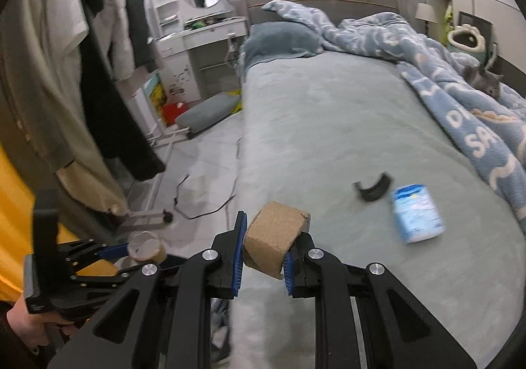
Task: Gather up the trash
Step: 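Carry the tape core with the left tool over the bin and release, then lower the cardboard tube into the bin and open the right tool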
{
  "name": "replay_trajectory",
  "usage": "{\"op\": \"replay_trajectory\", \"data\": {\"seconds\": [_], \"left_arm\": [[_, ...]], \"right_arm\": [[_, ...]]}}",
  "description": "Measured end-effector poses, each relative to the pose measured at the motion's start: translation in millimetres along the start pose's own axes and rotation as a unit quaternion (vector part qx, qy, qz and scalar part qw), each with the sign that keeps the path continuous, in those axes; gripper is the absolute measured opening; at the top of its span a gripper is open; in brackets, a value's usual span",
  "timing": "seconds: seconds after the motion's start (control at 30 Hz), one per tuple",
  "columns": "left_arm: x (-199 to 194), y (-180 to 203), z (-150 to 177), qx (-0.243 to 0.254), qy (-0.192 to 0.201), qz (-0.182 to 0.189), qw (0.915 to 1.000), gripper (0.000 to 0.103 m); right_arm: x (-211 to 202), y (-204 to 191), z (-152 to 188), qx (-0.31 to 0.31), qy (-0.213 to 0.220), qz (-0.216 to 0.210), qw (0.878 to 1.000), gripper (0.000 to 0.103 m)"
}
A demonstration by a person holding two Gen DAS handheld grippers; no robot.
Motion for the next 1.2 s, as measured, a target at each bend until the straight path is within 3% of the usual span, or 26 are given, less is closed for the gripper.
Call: {"op": "replay_trajectory", "data": {"seconds": [0.2, 0.67, 0.77, 0.83, 0.93, 1.2], "left_arm": [[8, -29, 31, -0.029, -0.054, -0.002, 0.9981, 0.051], [17, -53, 58, -0.078, -0.116, 0.019, 0.9900, 0.052], [19, -58, 62, -0.090, -0.131, 0.022, 0.9870, 0.062], [18, -62, 63, -0.097, -0.134, 0.024, 0.9859, 0.072], [13, -64, 63, -0.102, -0.134, 0.030, 0.9853, 0.077], [-10, -81, 57, -0.109, -0.096, 0.028, 0.9890, 0.081]], "right_arm": [[7, -42, 21, -0.008, -0.026, -0.041, 0.999, 0.020], [25, -87, 38, -0.048, -0.063, -0.052, 0.995, 0.020], [34, -92, 40, -0.055, -0.077, -0.055, 0.994, 0.020], [39, -95, 41, -0.058, -0.084, -0.056, 0.993, 0.020], [45, -98, 43, -0.059, -0.092, -0.057, 0.992, 0.020], [71, -116, 54, -0.065, -0.123, -0.060, 0.988, 0.020]]}}
Point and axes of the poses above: each gripper's, at about its wrist camera, not at the fingertips, and x roughly the way its jaws point, y to its right, z to its underside, the point moved 1 cm from there along x, roughly the way its jaws point, and after that the axes turned 8 degrees about z, right-handed, at the moved point
